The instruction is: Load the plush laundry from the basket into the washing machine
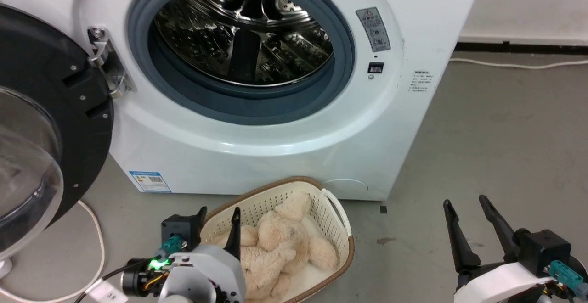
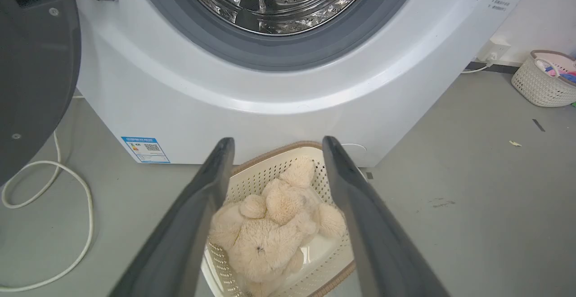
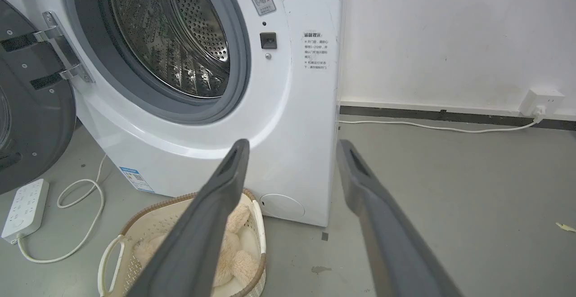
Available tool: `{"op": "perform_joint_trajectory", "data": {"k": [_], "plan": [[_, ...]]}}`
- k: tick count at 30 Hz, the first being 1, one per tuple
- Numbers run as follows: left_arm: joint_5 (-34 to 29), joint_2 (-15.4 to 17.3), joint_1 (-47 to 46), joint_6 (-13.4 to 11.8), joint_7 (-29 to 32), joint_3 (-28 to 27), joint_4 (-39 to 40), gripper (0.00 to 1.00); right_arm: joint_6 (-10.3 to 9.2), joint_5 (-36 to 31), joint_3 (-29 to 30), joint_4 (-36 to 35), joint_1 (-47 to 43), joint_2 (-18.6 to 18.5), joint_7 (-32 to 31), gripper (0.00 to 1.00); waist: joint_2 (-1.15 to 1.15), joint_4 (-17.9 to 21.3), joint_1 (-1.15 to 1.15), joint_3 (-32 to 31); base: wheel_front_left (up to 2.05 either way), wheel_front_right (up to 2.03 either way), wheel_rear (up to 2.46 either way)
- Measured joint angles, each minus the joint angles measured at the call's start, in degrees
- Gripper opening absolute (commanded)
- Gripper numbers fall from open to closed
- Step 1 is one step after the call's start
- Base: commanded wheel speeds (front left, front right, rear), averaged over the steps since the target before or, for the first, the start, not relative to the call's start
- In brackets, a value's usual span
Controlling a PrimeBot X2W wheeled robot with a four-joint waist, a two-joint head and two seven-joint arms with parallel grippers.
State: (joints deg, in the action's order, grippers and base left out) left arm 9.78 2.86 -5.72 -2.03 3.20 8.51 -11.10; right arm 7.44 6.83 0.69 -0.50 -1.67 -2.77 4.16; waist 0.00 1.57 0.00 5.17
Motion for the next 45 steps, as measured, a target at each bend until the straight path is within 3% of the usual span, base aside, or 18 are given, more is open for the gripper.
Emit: {"op": "perform_joint_trajectory", "data": {"k": [25,34,45], "plan": [[6.2,0.9,-15.1,-1.4,10.1,6.7,-18.5,1.0,0.0,5.2,1.7,-0.3,2.4,0.0,3.6,1.0,0.0,3.5,0.0,13.6,0.0,0.0,0.0],[6.4,2.7,-20.7,-1.9,14.0,11.1,-23.6,1.0,0.0,7.4,2.4,-0.9,3.8,0.0,4.8,1.0,0.0,4.9,0.0,19.2,0.0,0.0,0.0],[6.5,5.8,-26.0,-4.0,14.4,14.9,-28.6,1.0,0.0,10.0,3.3,-2.2,4.6,0.0,6.2,1.0,0.0,6.5,0.0,26.6,0.0,0.0,0.0]]}}
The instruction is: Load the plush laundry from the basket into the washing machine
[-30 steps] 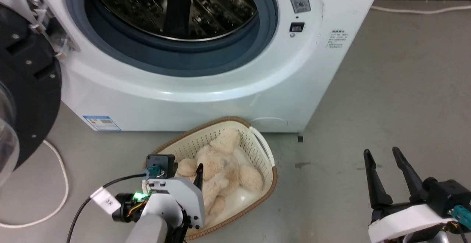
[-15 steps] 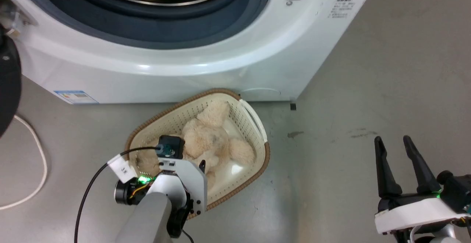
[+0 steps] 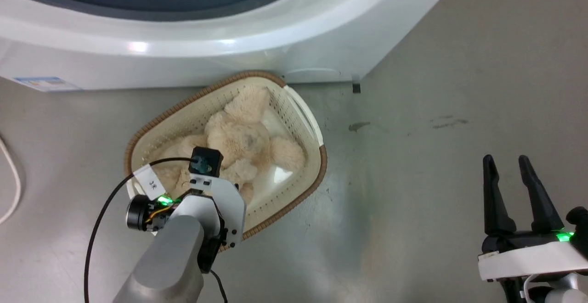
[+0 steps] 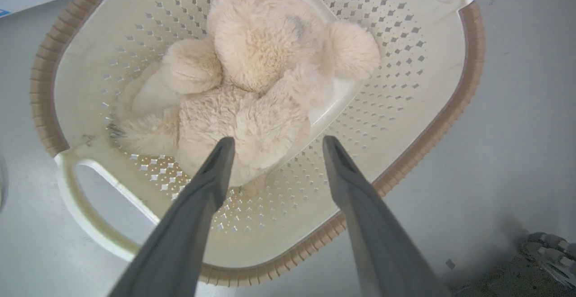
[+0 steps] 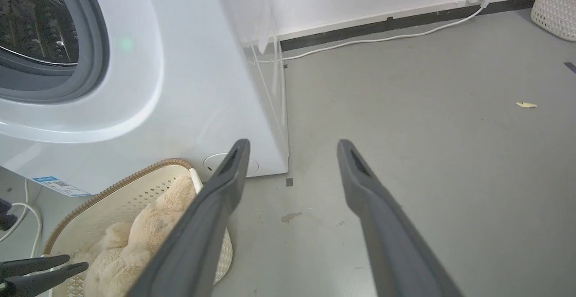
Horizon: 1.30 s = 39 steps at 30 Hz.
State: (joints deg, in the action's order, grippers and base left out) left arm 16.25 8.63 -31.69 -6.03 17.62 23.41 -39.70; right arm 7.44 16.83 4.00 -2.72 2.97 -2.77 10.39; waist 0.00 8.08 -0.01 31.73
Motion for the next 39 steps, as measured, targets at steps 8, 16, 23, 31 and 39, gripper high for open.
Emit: {"op": "perform_joint_trajectory", "data": {"k": [8,16,23,31,39], "plan": [[0.5,0.9,-3.9,-0.9,0.8,3.2,-3.4,1.0,0.0,2.0,0.7,-0.9,0.3,0.0,0.9,1.0,0.0,0.7,0.0,5.4,0.0,0.0,0.0],[0.3,1.9,-9.1,-2.3,1.5,7.1,-7.1,1.0,0.0,4.5,1.0,-1.4,1.1,0.0,1.9,1.0,0.0,1.6,0.0,10.5,0.0,0.0,0.0],[0.1,3.4,-13.7,-5.5,1.5,9.7,-10.6,1.0,0.0,6.6,1.2,-1.6,1.2,0.0,2.7,1.0,0.0,2.6,0.0,14.7,0.0,0.0,0.0],[1.4,3.9,-17.7,-8.1,2.3,11.5,-14.4,1.0,0.0,8.8,1.1,-2.0,1.5,0.0,3.6,1.0,0.0,3.6,0.0,19.0,0.0,0.0,0.0],[4.6,3.6,-20.2,-8.1,2.6,12.4,-16.9,0.0,0.0,10.0,1.3,-2.1,2.4,0.0,4.1,1.0,0.0,4.1,0.01,21.2,0.0,0.0,0.0]]}}
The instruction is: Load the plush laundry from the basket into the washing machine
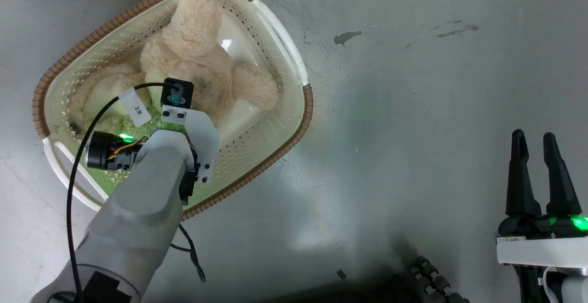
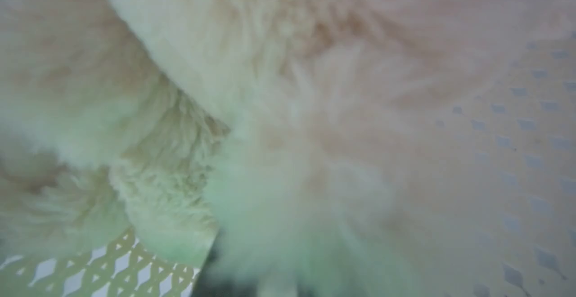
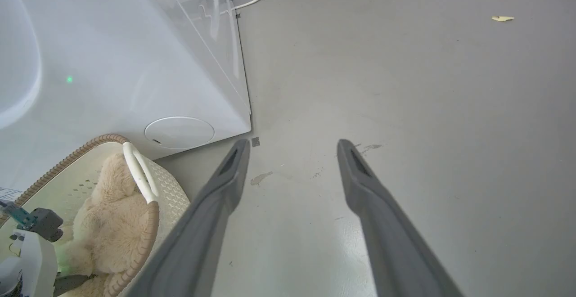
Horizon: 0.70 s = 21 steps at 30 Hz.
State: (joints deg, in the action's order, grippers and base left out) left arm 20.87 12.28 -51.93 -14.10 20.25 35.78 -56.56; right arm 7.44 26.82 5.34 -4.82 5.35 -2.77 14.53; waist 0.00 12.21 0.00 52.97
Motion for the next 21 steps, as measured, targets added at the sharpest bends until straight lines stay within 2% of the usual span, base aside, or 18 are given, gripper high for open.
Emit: {"op": "perform_joint_trajectory", "data": {"k": [1,2,10,15,21], "plan": [[0.2,-0.1,0.0,0.2,-0.4,0.0,0.1,0.0,0.0,0.0,0.0,0.0,0.0,0.0,0.2,1.0,0.0,-0.1,0.0,-0.1,0.0,0.0,0.0],[1.8,-0.7,0.2,2.6,-3.9,-0.3,0.2,0.0,0.0,0.0,-0.2,0.3,0.2,0.0,0.2,1.0,0.0,-0.8,0.0,-1.6,0.0,0.0,0.0],[4.2,-2.6,2.3,4.9,-6.6,-0.9,-0.9,0.0,0.0,-0.6,-0.5,1.6,1.2,0.0,0.2,1.0,0.0,-2.0,0.0,-6.4,0.0,0.0,0.0],[5.5,-4.0,4.8,7.0,-7.7,-0.6,-1.7,0.0,0.0,-1.3,-0.4,2.7,1.2,0.0,0.2,1.0,0.0,-3.1,0.0,-10.9,0.0,0.0,0.0],[7.2,-5.7,7.1,8.4,-9.0,-0.6,-2.0,0.0,0.0,-2.3,-0.3,4.2,0.6,0.0,0.2,1.0,0.0,-5.0,0.0,-17.2,0.0,0.0,0.0]]}}
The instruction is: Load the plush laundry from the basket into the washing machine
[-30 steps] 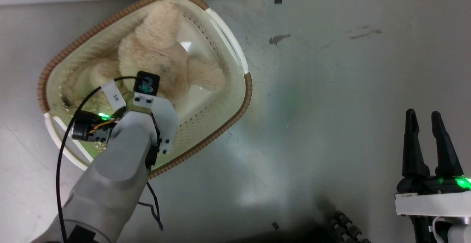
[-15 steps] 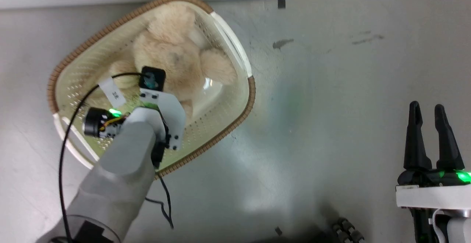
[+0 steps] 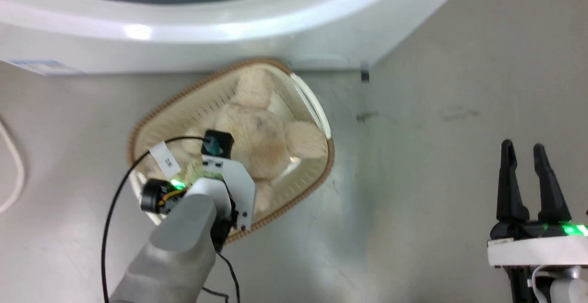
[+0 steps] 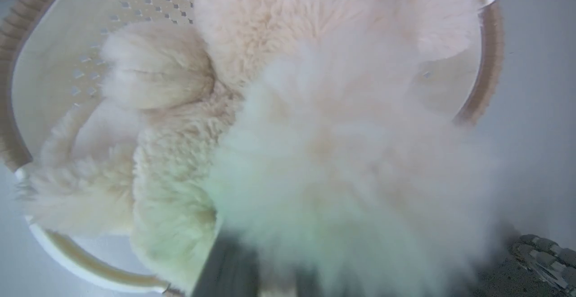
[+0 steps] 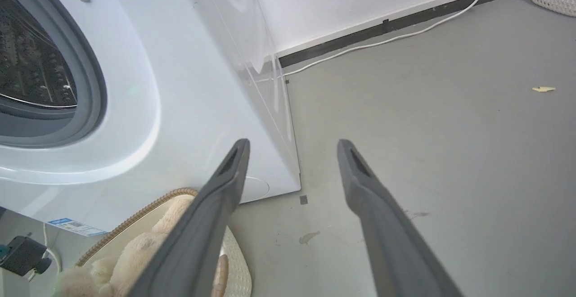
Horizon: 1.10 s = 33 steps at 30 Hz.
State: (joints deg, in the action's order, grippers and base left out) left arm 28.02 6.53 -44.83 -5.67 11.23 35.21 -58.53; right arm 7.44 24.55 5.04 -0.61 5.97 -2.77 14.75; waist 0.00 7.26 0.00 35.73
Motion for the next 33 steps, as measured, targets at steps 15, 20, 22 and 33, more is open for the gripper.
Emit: {"op": "perform_joint_trajectory", "data": {"k": [15,20,22,33], "plan": [[6.3,-1.6,8.7,1.8,-5.0,-2.9,5.8,0.0,0.0,-0.9,-0.2,4.0,-6.8,0.0,0.0,1.0,0.0,-5.4,0.01,-18.2,0.0,0.0,0.0],[7.4,-1.0,11.6,1.0,-8.0,-4.4,10.3,0.0,0.0,-0.9,0.1,4.3,-8.7,0.0,0.0,1.0,0.0,-6.4,0.02,-23.4,0.0,0.0,0.0],[7.5,-0.4,12.9,0.4,-9.2,-4.8,12.2,0.0,0.0,-0.9,0.2,4.3,-9.4,0.0,-0.1,1.0,0.0,-6.6,0.02,-25.3,0.0,0.0,0.0],[7.3,3.2,16.9,-3.4,-17.1,-7.3,23.3,0.0,0.0,0.1,0.9,4.3,-12.6,0.0,-0.5,1.0,0.0,-8.0,0.01,-31.6,0.0,0.0,0.0]]}}
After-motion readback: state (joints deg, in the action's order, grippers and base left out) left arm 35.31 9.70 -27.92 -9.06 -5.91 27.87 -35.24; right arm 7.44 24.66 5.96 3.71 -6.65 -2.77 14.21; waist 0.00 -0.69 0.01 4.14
